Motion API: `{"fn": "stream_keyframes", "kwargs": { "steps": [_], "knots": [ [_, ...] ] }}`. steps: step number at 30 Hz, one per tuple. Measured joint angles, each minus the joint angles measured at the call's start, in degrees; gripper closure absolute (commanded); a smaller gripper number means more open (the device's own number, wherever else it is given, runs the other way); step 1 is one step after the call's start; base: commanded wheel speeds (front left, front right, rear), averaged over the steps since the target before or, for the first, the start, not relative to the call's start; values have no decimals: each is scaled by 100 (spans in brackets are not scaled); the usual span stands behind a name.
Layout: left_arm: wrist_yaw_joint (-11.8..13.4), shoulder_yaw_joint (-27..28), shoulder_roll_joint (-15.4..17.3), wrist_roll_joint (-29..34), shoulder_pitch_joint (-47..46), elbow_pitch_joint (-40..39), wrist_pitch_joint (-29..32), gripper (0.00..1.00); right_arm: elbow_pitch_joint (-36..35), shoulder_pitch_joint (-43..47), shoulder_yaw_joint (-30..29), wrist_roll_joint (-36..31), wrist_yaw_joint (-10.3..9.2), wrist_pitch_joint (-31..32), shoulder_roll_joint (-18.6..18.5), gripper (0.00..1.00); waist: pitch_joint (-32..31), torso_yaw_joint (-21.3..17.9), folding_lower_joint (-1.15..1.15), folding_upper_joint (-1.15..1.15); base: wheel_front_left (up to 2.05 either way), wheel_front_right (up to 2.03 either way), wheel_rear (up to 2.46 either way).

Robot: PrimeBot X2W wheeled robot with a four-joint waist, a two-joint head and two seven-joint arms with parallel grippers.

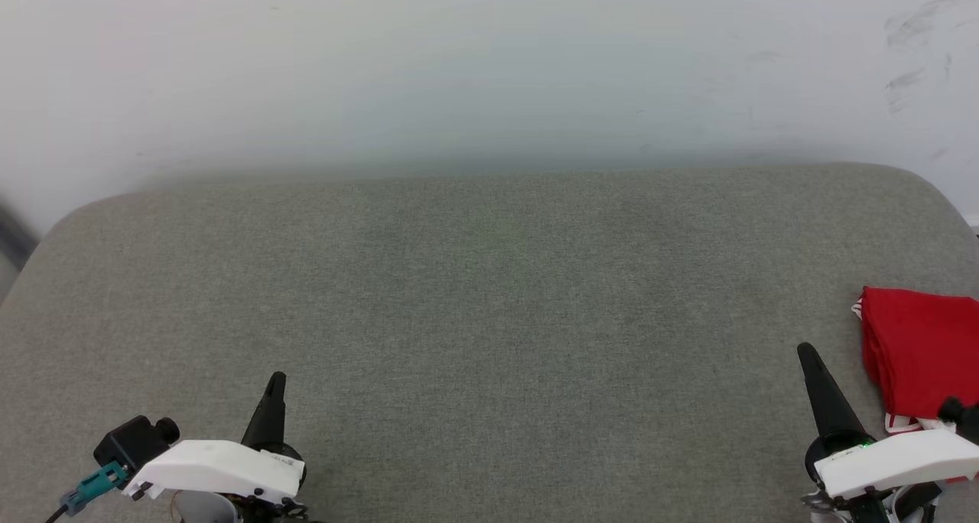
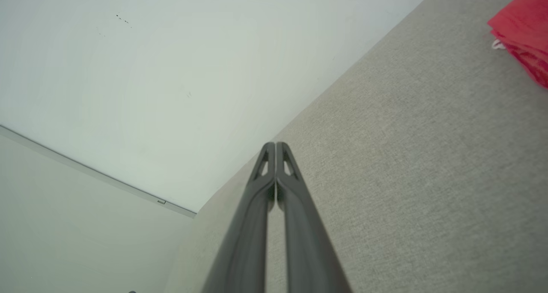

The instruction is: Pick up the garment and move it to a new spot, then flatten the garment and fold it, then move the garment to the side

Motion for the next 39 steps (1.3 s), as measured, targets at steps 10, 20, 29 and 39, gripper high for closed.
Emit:
{"fn": "stream_keyframes", "kwargs": {
  "steps": [10, 20, 29, 39],
  "knots": [
    [-157, 216, -144, -510, -47, 40, 157, 100, 134, -108, -24, 677, 0, 9, 1, 100, 34, 24, 0, 0, 0, 0, 0],
    [-303, 416, -280, -975, -118, 71, 321, 100, 264, -184, -52, 1304, 0, 49, 1, 100, 68, 48, 0, 0, 0, 0, 0],
    [-421, 581, -379, -1351, -155, 98, 452, 100, 357, -253, -70, 1811, 0, 57, 2, 100, 98, 69, 0, 0, 0, 0, 0],
    [-537, 757, -489, -1748, -188, 130, 581, 100, 466, -344, -94, 2341, 0, 79, 2, 100, 132, 93, 0, 0, 0, 0, 0]
  ]
}}
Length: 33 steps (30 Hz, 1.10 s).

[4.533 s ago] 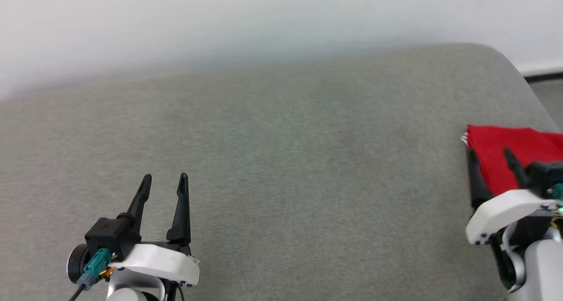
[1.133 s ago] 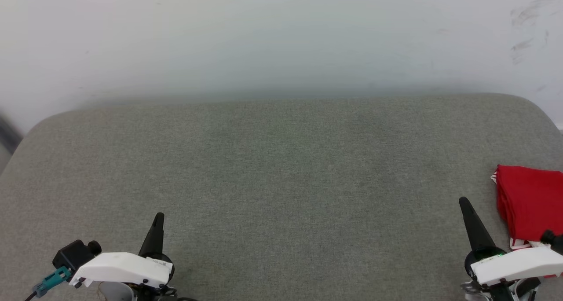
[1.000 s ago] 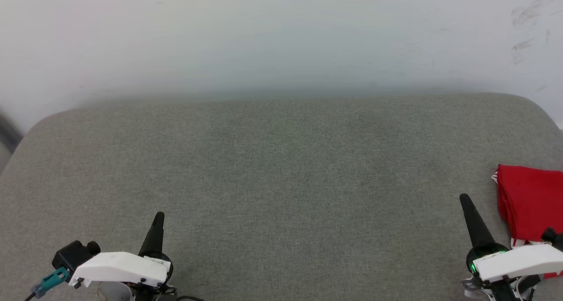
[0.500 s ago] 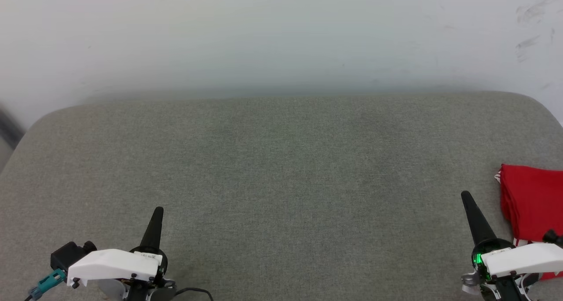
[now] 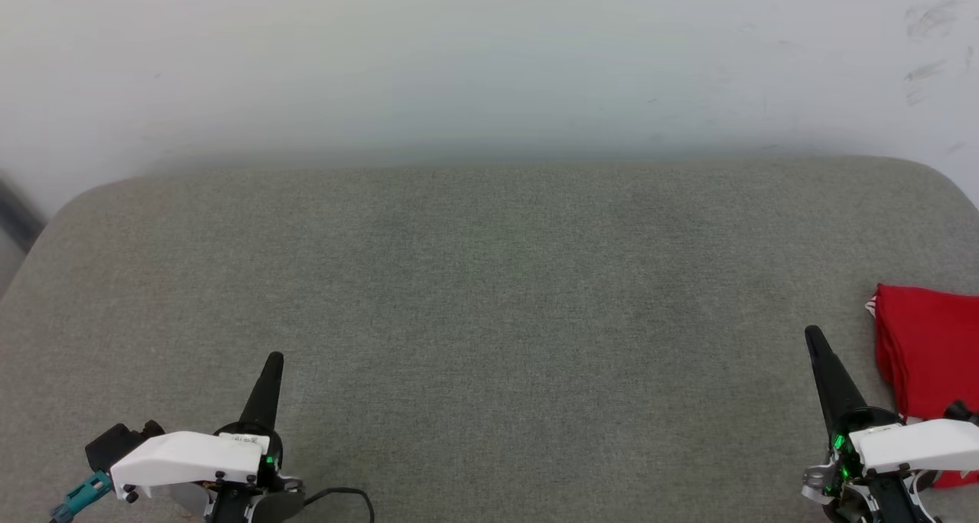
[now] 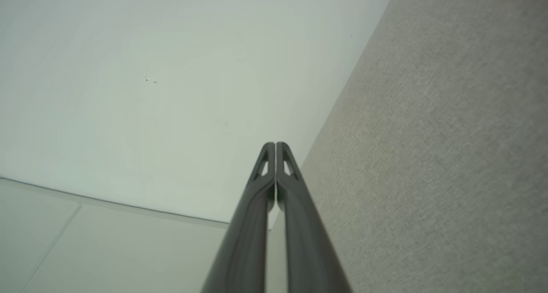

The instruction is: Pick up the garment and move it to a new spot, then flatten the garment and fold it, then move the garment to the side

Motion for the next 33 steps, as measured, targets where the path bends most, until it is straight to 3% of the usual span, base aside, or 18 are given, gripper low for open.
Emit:
{"fn": "stream_keyframes", "kwargs": {
  "steps": [33],
  "knots": [
    [-348, 502, -324, -1115, -169, 88, 379, 100, 290, -223, -55, 1504, 0, 47, 0, 100, 115, 82, 0, 0, 0, 0, 0]
  ]
}}
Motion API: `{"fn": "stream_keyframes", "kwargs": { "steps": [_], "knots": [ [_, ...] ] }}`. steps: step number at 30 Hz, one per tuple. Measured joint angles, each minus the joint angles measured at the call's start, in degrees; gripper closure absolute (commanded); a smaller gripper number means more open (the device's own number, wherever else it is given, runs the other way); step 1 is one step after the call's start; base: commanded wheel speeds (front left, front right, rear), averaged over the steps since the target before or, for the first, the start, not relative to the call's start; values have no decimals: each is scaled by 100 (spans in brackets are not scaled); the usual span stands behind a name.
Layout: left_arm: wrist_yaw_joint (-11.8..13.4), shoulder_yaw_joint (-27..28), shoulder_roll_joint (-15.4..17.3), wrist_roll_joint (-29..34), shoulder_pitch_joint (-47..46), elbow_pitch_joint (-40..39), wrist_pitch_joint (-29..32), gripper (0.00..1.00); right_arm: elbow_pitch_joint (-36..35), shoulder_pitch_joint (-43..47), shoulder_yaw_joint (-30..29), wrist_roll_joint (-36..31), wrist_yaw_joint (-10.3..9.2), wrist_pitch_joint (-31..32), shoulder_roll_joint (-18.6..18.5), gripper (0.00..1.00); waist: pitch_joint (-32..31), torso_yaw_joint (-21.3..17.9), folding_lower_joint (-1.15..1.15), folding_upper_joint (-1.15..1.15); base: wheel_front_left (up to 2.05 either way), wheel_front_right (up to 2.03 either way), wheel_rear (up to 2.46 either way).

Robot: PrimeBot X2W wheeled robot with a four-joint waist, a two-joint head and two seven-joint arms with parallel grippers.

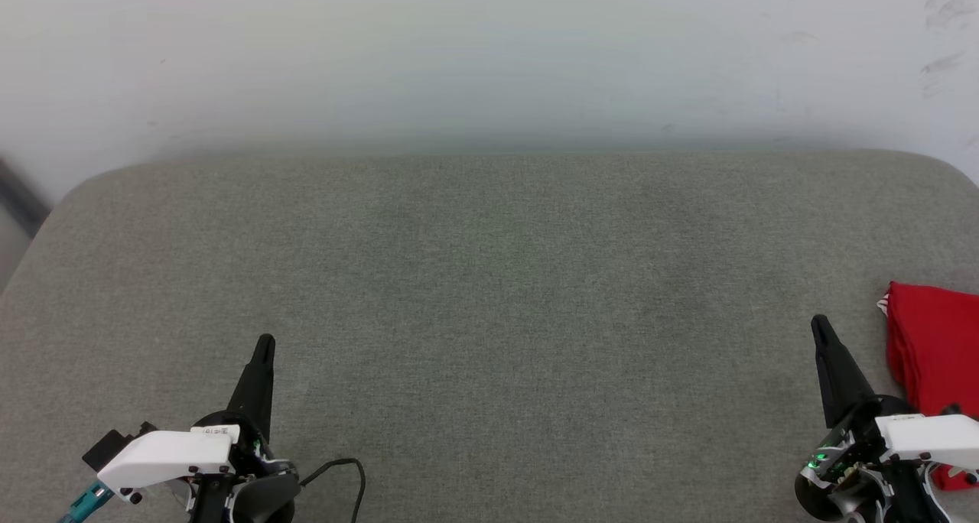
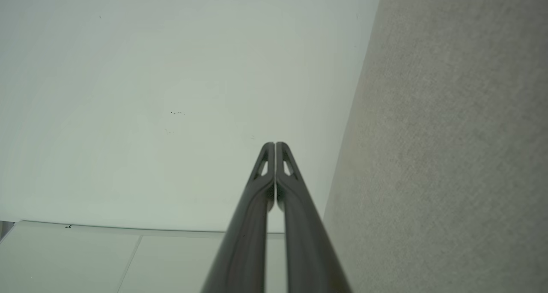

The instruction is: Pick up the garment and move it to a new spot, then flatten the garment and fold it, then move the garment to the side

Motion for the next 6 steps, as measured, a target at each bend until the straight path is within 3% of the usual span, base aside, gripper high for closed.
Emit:
{"fn": "stream_keyframes", "kwargs": {
  "steps": [6],
  "knots": [
    [-36, 36, -26, -89, -7, 10, 38, 100, 25, -24, -5, 124, 0, 9, 0, 100, 10, 7, 0, 0, 0, 0, 0]
  ]
}}
